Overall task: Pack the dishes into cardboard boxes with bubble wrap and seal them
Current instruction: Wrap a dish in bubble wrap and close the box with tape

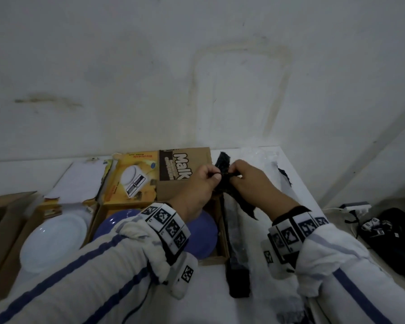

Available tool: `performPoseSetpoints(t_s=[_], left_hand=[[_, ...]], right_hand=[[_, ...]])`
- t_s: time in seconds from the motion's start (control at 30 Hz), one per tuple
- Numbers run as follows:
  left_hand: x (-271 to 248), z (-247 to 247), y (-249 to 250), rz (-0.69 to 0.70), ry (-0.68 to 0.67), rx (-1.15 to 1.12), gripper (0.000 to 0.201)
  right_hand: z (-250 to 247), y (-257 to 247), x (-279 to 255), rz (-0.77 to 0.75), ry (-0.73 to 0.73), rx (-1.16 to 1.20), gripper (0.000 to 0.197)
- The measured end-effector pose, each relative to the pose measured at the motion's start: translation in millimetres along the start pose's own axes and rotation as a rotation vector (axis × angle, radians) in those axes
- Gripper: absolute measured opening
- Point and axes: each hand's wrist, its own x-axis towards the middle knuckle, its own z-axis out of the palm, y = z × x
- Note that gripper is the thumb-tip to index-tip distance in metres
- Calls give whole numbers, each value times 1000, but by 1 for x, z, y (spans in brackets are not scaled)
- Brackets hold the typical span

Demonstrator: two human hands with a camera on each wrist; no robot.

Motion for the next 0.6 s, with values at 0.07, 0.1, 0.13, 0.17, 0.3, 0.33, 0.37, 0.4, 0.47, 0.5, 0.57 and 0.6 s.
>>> performPoseSetpoints(t_s=[0.07,0.1,0.13,0.17,0.3,0.33,0.37,0.4,0.47,0.5,0.57,0.6], left_hand=[[-2,-12,-1,-14,15,11,22],[-5,-17,-2,-31,-1,4,23],[-7,-22,-4,-43,-18,-9,23],[-9,-27,-5,-47,-25,-34,24],[-15,-45,-9,0,61,11,29],[-17,-48,-11,10,78,51,30],[-18,-50,-12,15,87,79,31],[-19,-52,-15,16,93,98,34],[-22,-54,-22,4,114,77,40],[-23,-56,-25,-14,123,45,41],[-26,-60,-29,-74,93,-10,39],[-27,-63,-32,-116,48,-22,38]], right_hand=[[10,-13,4,36,51,162,13],[15,-19,6,53,76,243,17],[21,-24,7,71,91,344,23],[26,-29,6,95,82,465,29],[39,-38,1,74,-145,670,58],[39,-37,1,43,-216,616,63],[39,-36,1,6,-279,527,67],[38,-36,2,-45,-329,401,69],[40,-35,1,-162,-388,114,67],[44,-35,0,-218,-385,5,62],[52,-33,-3,-257,-332,-106,42],[55,-32,-5,-235,-313,-150,29]])
